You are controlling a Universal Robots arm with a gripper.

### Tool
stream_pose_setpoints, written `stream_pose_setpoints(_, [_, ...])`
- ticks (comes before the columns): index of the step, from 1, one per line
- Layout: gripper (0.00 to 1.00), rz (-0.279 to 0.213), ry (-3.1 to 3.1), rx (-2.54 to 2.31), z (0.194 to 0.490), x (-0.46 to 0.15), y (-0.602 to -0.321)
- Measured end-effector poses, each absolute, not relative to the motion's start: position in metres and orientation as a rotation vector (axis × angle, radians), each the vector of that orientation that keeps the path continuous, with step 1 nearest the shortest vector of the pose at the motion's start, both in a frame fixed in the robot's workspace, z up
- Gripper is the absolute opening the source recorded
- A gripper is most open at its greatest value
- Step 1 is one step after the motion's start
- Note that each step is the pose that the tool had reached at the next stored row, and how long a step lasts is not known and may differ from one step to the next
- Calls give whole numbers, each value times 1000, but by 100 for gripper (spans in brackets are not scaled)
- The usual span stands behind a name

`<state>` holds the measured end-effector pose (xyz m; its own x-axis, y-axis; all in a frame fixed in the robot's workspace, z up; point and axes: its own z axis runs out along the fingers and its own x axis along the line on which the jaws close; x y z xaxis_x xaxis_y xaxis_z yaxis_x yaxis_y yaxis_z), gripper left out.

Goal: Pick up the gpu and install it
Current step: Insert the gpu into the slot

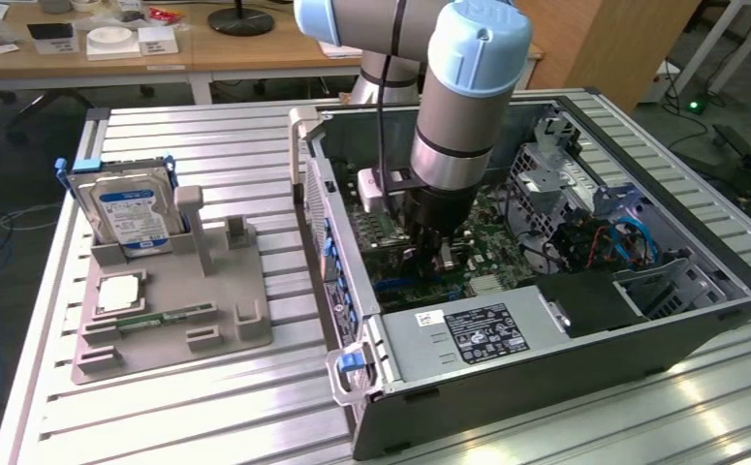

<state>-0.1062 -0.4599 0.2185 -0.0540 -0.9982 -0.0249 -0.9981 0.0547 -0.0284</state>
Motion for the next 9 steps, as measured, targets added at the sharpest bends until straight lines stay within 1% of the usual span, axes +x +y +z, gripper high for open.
stream_pose_setpoints(9, [28,-5,2254,-2134,221,-106,-460])
